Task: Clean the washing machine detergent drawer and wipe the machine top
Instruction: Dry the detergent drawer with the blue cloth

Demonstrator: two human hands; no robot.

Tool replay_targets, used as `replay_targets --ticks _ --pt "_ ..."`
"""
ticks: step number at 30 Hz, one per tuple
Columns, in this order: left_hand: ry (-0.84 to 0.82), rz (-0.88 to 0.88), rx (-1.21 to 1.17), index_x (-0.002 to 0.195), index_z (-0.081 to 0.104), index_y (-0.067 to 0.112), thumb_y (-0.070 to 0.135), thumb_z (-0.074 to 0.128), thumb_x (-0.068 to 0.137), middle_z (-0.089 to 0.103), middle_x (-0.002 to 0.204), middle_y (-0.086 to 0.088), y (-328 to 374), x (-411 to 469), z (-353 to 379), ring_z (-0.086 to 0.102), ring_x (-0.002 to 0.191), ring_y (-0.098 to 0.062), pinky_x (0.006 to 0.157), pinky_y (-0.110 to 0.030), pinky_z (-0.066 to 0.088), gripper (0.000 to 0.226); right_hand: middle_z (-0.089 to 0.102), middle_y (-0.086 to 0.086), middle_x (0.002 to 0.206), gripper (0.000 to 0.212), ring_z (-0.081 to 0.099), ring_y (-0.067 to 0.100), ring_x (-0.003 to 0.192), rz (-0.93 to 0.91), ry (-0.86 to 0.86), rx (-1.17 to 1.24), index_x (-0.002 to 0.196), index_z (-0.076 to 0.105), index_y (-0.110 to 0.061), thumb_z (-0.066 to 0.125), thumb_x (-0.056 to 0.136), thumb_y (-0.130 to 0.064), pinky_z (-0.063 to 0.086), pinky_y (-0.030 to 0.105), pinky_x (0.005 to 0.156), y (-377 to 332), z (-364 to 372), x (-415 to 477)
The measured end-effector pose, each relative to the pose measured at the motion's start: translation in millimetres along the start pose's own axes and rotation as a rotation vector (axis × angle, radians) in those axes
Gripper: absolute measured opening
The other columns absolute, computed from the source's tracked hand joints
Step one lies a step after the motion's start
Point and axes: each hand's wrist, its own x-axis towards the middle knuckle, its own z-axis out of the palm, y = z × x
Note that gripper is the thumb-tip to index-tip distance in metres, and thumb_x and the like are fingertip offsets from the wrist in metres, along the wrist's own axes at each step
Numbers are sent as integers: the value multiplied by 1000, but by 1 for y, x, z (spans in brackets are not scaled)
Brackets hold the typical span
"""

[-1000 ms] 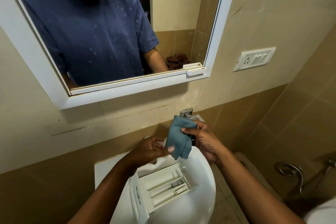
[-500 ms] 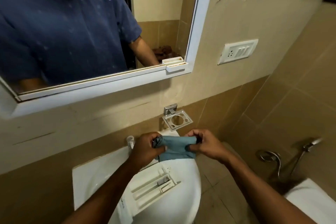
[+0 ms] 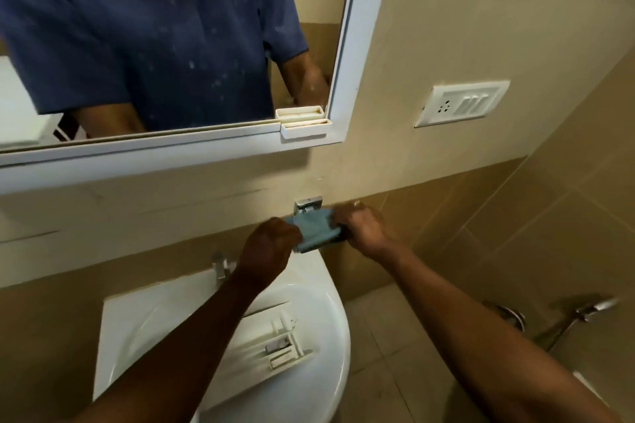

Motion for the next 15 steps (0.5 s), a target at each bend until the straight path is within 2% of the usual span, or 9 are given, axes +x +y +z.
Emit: replay_targets --ticks 2,4,6,8,10,12,15 --pt "-36 -39 -28 103 80 9 0 71 81 76 110 -8 2 -16 6 70 98 -29 82 -45 63 25 73 9 122 31 68 30 112 -28 -8 12 114 76 -19 75 85 -8 58 45 93 8 12 -16" --pt "-49 -81 -51 109 79 11 5 60 84 75 119 -5 4 -22 5 67 106 -26 91 -41 61 32 72 10 127 36 68 31 117 -25 55 21 118 77 -17 77 83 -6 57 46 99 15 18 -24" --pt "-91 -83 -51 112 78 11 6 54 83 73 123 -3 7 -23 1 65 110 -26 93 -41 59 39 72 12 127 43 68 33 118 -2 102 41 119 76 -13 75 79 3 56 47 101 15 19 -28" --pt "-118 -94 -26 113 78 11 0 65 77 73 123 -4 8 -23 -2 68 107 -31 91 -46 60 40 67 11 137 52 62 37 127 7 62 3 126 72 -14 70 78 5 55 50 103 10 17 -29" --pt "-148 -135 -24 110 79 10 -6 78 68 75 120 -6 11 -24 -6 71 102 -35 86 -49 61 45 56 6 150 58 51 37 139 31 -30 -60 138 64 -17 66 82 0 49 50 110 6 16 -31" --pt "-137 -157 4 107 80 10 -6 86 62 77 115 -6 14 -23 -11 72 99 -36 83 -49 62 48 53 5 154 55 44 36 145 49 -68 -107 141 60 -19 66 87 -10 42 50 114 2 17 -30" --pt "-151 -175 71 107 80 12 4 86 68 77 113 -7 18 -20 -13 71 99 -34 84 -46 62 41 46 5 159 53 36 35 150 92 -86 -173 146 53 -20 56 94 -30 32 53 120 -6 20 -29"
